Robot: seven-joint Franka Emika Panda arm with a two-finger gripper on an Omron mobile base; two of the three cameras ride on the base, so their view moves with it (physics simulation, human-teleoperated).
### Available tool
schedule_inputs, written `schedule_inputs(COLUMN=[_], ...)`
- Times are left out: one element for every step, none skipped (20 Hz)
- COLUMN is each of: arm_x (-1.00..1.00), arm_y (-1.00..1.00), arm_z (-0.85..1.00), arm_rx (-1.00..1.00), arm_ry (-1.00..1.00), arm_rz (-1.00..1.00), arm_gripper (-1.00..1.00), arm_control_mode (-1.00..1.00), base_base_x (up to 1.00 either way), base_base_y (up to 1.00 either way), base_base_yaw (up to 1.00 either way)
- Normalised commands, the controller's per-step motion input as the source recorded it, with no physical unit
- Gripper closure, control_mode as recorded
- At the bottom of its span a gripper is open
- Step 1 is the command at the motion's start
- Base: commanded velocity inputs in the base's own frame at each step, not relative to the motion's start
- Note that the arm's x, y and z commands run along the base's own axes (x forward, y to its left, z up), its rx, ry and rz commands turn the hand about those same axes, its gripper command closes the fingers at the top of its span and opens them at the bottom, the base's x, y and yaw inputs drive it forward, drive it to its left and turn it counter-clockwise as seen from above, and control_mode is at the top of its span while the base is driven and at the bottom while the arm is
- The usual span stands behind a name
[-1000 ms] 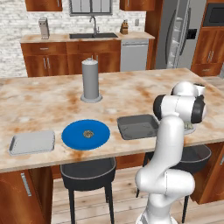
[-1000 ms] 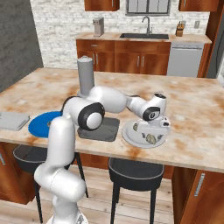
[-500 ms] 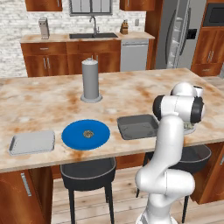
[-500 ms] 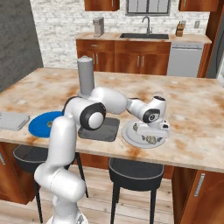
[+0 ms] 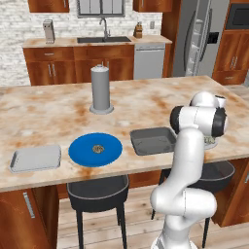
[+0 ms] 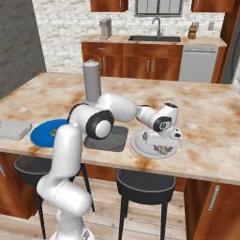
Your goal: Place two dumplings into each of the tupperware containers and then place the containers in the fridge.
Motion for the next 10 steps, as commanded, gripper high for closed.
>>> schedule_inputs(arm_x=[-0.14,-0.20,-0.35,-0.56,-0.58,-0.48,-0.44,-0.41,-0.37,-0.42], arm_y=[0.01,0.01,0.19,0.37,0.43,0.56,0.64,0.84,0.95,1.00], arm_z=[0.12,0.16,0.41,0.49,0.54,0.59,0.61,0.70,0.59,0.56], arm_rx=[0.00,0.00,0.00,0.00,0.00,0.00,0.00,0.00,0.00,0.00], arm_ry=[0.00,0.00,0.00,0.00,0.00,0.00,0.00,0.00,0.00,0.01], arm_rz=[0.00,0.00,0.00,-0.03,-0.03,-0.02,-0.02,-0.01,-0.01,-0.01], arm_gripper=[1.00,1.00,1.00,1.00,1.00,1.00,1.00,1.00,1.00,1.00], arm_control_mode=[-1.00,-1.00,-1.00,-1.00,-1.00,-1.00,-1.00,-1.00,-1.00,-1.00], base_base_x=[0.00,0.00,0.00,0.00,0.00,0.00,0.00,0.00,0.00,0.00], base_base_y=[0.00,0.00,0.00,0.00,0.00,0.00,0.00,0.00,0.00,0.00], base_base_yaw=[0.00,0.00,0.00,0.00,0.00,0.00,0.00,0.00,0.00,0.00])
